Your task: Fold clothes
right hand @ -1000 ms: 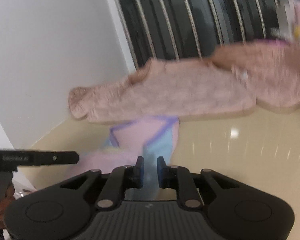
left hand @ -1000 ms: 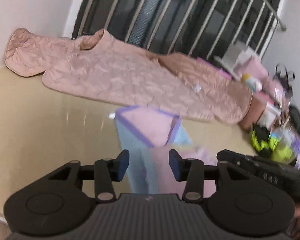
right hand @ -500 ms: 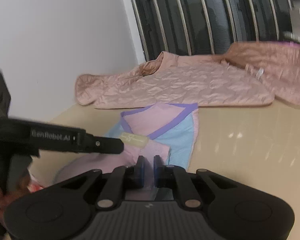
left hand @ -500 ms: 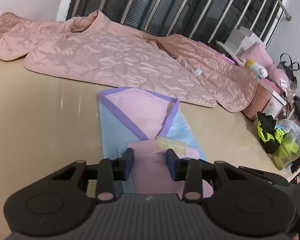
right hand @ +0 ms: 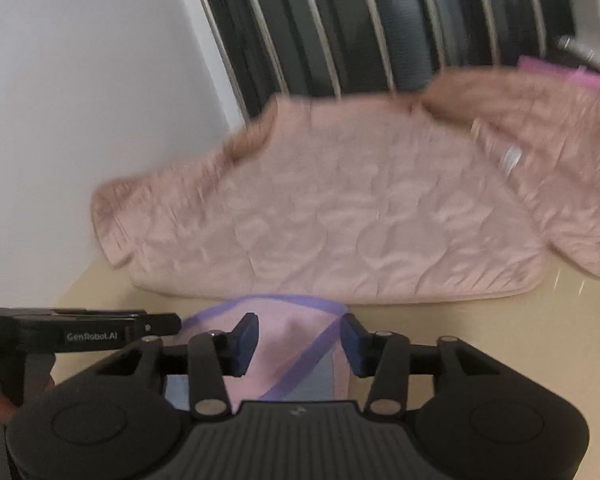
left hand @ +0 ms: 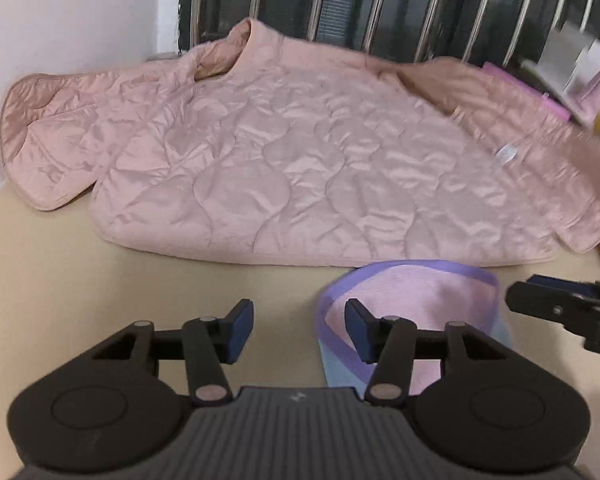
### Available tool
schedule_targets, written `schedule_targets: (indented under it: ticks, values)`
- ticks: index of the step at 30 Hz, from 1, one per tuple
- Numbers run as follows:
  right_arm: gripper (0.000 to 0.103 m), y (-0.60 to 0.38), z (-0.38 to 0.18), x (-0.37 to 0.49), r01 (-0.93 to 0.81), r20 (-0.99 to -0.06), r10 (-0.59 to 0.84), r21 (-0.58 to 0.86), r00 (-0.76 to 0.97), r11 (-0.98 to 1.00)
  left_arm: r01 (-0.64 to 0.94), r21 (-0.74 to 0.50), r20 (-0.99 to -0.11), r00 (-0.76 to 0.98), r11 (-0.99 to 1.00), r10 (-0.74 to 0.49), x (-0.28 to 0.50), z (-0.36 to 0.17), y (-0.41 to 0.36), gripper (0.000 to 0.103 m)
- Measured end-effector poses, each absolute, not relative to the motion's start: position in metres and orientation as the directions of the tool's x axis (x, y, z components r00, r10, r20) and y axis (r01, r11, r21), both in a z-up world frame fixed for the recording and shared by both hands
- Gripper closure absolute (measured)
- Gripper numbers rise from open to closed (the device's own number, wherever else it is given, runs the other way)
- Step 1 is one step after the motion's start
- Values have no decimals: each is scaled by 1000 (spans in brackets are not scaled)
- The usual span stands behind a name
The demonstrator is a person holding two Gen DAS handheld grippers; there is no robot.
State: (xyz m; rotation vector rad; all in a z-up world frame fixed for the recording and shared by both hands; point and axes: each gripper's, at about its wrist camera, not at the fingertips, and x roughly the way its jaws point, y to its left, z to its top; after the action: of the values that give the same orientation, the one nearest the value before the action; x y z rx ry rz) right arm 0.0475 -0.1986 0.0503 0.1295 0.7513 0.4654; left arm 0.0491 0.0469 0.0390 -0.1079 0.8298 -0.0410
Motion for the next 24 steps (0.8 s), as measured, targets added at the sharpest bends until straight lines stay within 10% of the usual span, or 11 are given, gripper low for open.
schedule_targets:
  ticks: [4,7,10,17,24]
  values:
    - [79,-193,33,62,-338,-689,404,239,601,910,8,-92,-738,670,996,-73,51,29,40,51]
    - [98,-202,22,59,-325,-686,414,264,598,908,8,-75,-722,689,997,-59,43,26,42,90]
    - [100,-210,21,51,-325,-665,420,270,617,906,5,-192,-715,684,981,-144,36,25,55,101]
    - [100,-243,47,4,-451,-501,525,271,688,850,59,-251,-600,774,966,-203,-19,50,62,101]
    - [100,-281,44,-93,-593,-411,608,182,679,785,189,-62,-507,840,980,-194,-113,56,31,101]
